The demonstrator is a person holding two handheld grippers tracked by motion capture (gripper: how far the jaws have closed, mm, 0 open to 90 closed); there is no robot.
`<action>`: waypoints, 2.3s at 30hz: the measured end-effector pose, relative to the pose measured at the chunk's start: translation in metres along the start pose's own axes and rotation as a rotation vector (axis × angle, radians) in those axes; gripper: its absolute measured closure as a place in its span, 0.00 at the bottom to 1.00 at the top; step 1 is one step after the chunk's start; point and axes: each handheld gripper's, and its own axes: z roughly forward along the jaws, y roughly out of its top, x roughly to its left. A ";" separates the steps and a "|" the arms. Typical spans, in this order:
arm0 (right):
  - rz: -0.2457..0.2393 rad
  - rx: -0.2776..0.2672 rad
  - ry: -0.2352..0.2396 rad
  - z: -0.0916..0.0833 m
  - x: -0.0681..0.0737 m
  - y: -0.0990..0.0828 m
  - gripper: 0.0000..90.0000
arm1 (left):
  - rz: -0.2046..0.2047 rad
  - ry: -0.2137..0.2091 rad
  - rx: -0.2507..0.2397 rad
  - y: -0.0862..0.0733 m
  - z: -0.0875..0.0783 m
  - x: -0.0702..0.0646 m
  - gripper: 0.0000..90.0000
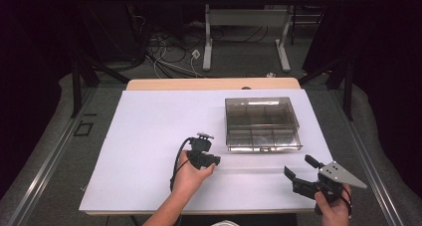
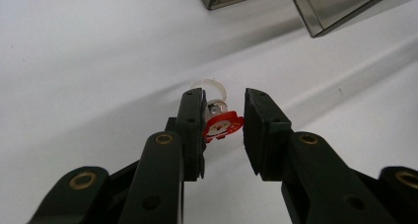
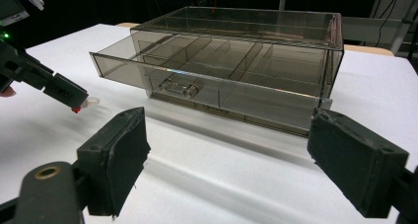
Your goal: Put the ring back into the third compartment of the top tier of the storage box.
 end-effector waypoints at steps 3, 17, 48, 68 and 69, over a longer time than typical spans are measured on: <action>-0.008 0.001 -0.001 0.000 -0.001 0.000 0.17 | -0.009 -0.003 -0.017 0.002 -0.003 0.000 0.78; -0.001 -0.001 -0.004 -0.001 0.000 0.000 0.17 | -0.016 -0.015 -0.069 0.011 -0.020 0.002 0.78; -0.001 -0.001 -0.003 -0.001 0.000 0.000 0.17 | -0.008 -0.035 -0.171 0.029 -0.050 -0.003 0.78; -0.006 0.001 -0.002 0.000 -0.001 0.000 0.17 | 0.020 -0.037 -0.183 0.039 -0.059 -0.010 0.78; -0.005 0.002 0.000 0.000 0.000 0.000 0.17 | 0.017 -0.037 -0.189 0.040 -0.059 -0.011 0.78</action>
